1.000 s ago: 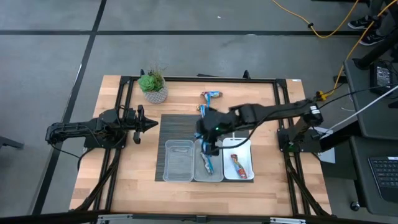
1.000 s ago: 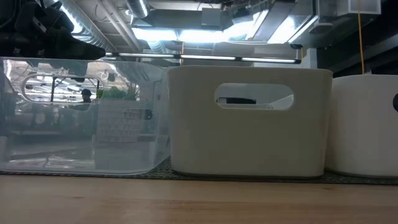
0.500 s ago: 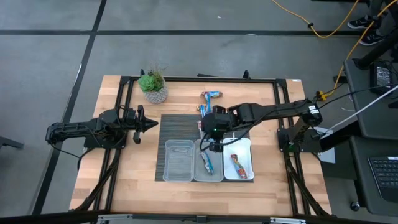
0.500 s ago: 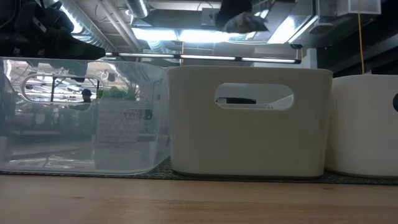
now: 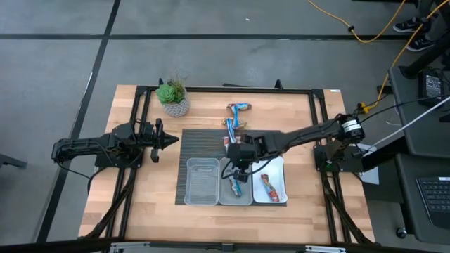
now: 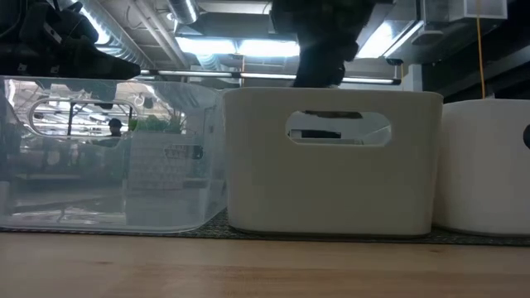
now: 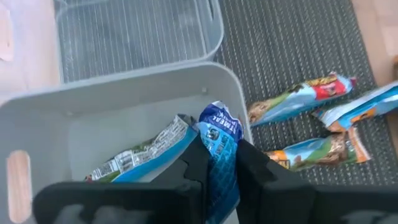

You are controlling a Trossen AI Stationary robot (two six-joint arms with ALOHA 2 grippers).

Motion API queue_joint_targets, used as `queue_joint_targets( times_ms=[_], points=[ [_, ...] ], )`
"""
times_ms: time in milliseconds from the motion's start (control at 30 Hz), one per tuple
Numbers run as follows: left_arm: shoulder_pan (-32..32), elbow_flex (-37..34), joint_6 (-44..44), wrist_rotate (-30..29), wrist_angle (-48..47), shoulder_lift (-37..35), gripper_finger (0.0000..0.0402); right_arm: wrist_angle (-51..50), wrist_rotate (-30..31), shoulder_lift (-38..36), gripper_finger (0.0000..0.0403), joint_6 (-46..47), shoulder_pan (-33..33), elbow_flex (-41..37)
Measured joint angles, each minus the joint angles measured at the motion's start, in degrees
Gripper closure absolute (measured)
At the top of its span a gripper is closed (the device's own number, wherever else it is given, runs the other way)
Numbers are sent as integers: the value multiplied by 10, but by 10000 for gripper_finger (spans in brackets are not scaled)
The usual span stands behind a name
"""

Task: Pick and place Granola Bars by type
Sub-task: Put the blue granola bar into the gray bin

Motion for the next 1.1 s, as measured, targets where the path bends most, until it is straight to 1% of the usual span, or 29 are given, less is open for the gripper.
queue_joint_targets(
  times_ms=[133, 200, 267, 400, 500, 600, 733, 867, 1100],
  points=[
    [0, 0, 0, 0, 0, 0, 395, 2, 0, 0, 356, 15, 7, -18],
    [0, 0, 0, 0, 0, 0, 395, 10, 1, 0, 349, 22, 13, -27],
    [0, 0, 0, 0, 0, 0, 395, 34, 3, 0, 344, 31, 18, -42],
    [0, 0, 0, 0, 0, 0, 395, 94, 0, 0, 356, 43, 22, -75],
    [0, 0, 0, 0, 0, 0, 395, 131, -6, 0, 357, 47, 21, -96],
    [0, 0, 0, 0, 0, 0, 395, 134, -10, 0, 354, 59, 21, -109],
    [0, 0, 0, 0, 0, 0, 395, 139, -10, -1, 339, 64, 22, -129],
    [0, 0, 0, 0, 0, 0, 395, 144, -13, -1, 357, 74, 21, -136],
    [0, 0, 0, 0, 0, 0, 395, 186, -15, -1, 355, 78, 21, -136]
  ],
)
